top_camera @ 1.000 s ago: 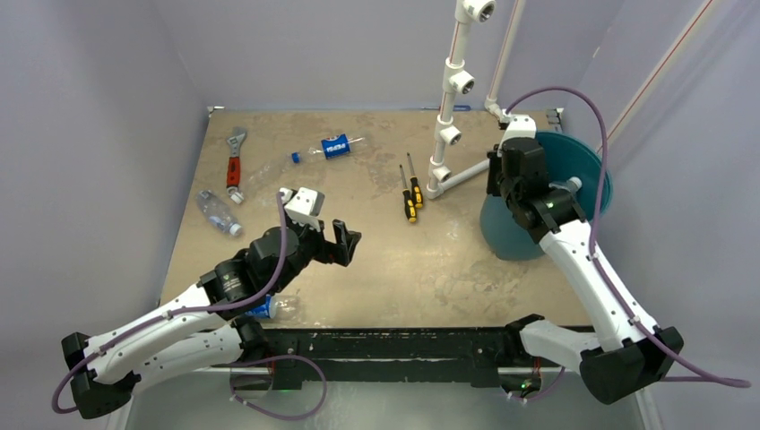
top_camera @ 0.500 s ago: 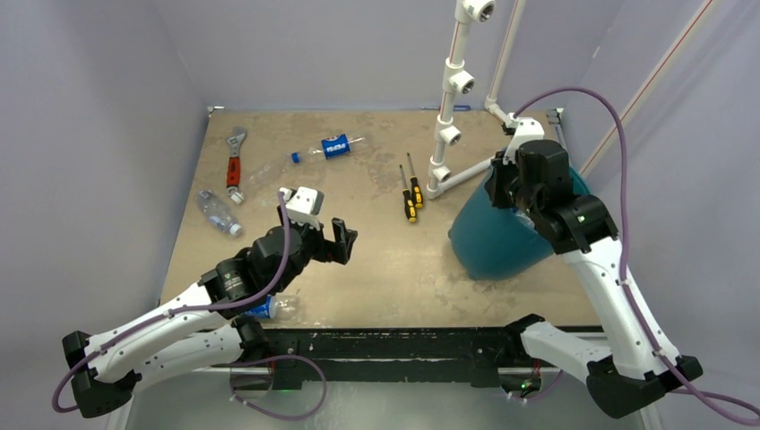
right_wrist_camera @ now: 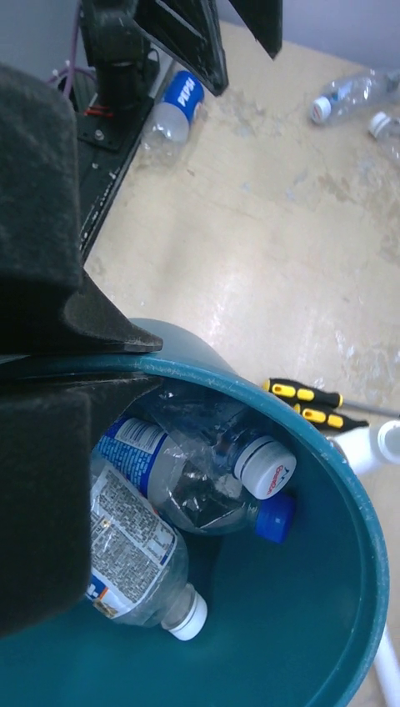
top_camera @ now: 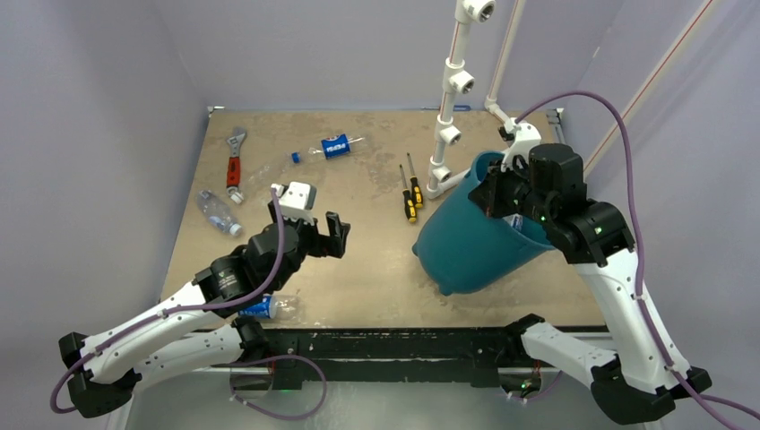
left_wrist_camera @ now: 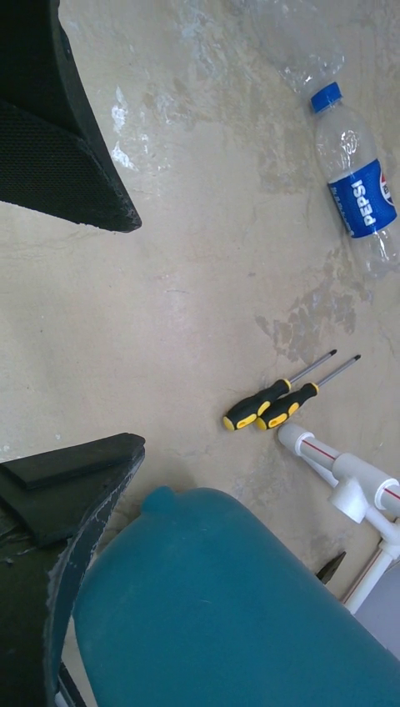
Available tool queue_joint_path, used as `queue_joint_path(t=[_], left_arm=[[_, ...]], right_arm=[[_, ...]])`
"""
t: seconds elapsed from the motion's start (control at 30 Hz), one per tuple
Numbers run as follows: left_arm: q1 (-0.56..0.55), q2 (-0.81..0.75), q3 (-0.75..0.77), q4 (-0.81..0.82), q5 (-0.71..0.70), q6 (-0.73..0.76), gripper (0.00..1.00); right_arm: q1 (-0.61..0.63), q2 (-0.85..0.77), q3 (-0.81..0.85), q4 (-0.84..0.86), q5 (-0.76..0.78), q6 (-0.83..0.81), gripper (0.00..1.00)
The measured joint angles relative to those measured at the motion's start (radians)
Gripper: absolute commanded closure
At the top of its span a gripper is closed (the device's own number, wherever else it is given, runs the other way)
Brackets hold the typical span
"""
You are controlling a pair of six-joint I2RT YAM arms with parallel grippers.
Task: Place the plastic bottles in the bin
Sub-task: Pick up the trash bin from the corner of the board, then place the trash bin at the center of the board.
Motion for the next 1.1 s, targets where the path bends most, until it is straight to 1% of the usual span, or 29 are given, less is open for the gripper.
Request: queue_joint_path(t=[0.37, 0.63, 0.8, 0.9, 1.03, 1.1], left_arm=[[0.000, -0.014, 0.070, -0.045, -0.088, 0.017, 0.09], [0.000, -0.035, 0.092, -0.072, -0.124, 0.023, 0.09], [0.000, -0.032, 0.107, -0.079, -0.139, 0.023, 0.09], [0.000, -0.028, 0.118, -0.089, -0.154, 0.024, 0.09], [0.000, -0.033, 0.132, -0.117, -0.184, 0.024, 0.09], [0.000, -0.044, 0.134, -0.129, -0.198, 0.024, 0.09]], right_arm=[[0.019, -0.018, 0.046, 0.030, -0.197, 0.013, 1.00], [0.050, -0.015, 0.098, 0.047, -0.311, 0.016, 1.00], [0.076, 0.002, 0.114, 0.096, -0.367, 0.026, 1.00], [0.147, 0.029, 0.116, 0.146, -0.366, 0.036, 1.00], [0.377, 0.104, 0.143, 0.192, -0.258, 0.039, 1.00], [0.470, 0.148, 0.164, 0.211, -0.209, 0.037, 1.00]])
